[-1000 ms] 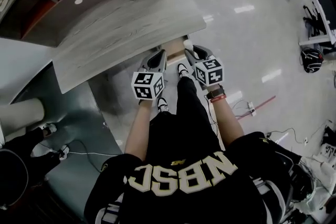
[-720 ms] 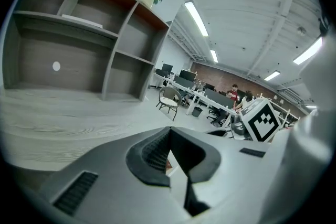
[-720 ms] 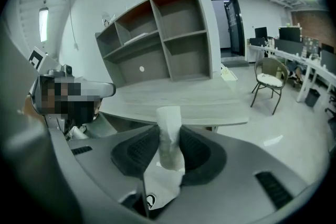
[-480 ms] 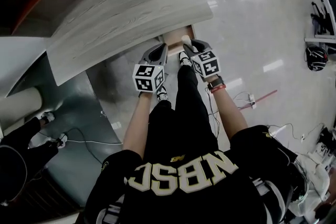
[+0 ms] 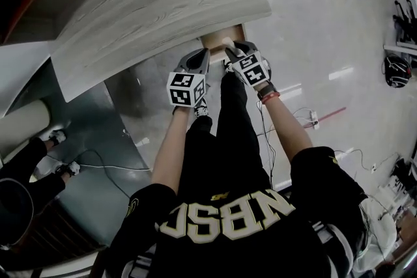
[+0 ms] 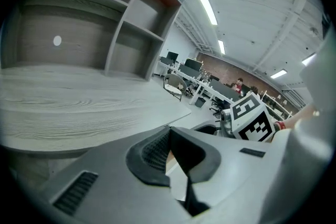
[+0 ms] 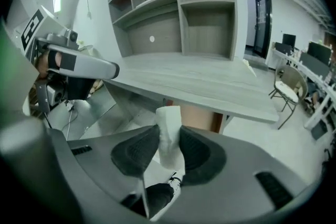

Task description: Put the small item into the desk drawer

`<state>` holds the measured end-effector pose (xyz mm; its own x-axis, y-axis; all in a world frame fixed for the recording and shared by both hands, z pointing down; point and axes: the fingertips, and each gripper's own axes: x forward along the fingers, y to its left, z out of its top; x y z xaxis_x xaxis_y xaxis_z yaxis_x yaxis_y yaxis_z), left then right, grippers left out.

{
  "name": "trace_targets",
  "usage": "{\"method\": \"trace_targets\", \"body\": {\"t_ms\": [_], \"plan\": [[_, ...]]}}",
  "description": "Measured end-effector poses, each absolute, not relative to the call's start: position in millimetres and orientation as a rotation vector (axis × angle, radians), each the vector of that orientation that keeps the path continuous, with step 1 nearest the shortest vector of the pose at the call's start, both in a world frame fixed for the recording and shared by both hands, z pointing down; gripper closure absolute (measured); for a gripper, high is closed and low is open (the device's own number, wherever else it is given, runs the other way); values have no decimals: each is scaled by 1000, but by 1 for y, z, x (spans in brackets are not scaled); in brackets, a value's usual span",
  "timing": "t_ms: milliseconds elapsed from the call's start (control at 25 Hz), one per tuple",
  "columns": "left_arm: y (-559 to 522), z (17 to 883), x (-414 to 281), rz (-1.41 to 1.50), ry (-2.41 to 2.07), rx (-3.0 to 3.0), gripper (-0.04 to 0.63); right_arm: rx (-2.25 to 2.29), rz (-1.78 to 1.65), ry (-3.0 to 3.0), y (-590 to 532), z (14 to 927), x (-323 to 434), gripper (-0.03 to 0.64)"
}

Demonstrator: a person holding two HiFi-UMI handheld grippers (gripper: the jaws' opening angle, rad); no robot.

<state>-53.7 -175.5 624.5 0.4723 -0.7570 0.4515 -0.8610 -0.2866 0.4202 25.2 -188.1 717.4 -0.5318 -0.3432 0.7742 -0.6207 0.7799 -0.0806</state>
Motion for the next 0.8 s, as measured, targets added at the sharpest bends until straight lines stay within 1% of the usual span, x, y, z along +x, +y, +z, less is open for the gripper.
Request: {"method": "trace_targets", "body": {"t_ms": [400,800], "plan": [[-181,666,-51,255,-1339,2041,581,493,218,-2115,-198,778,17,485],[-186,693,-58,253,-1378,1976,581,348,140,-2068,-216,827,13,485]]}}
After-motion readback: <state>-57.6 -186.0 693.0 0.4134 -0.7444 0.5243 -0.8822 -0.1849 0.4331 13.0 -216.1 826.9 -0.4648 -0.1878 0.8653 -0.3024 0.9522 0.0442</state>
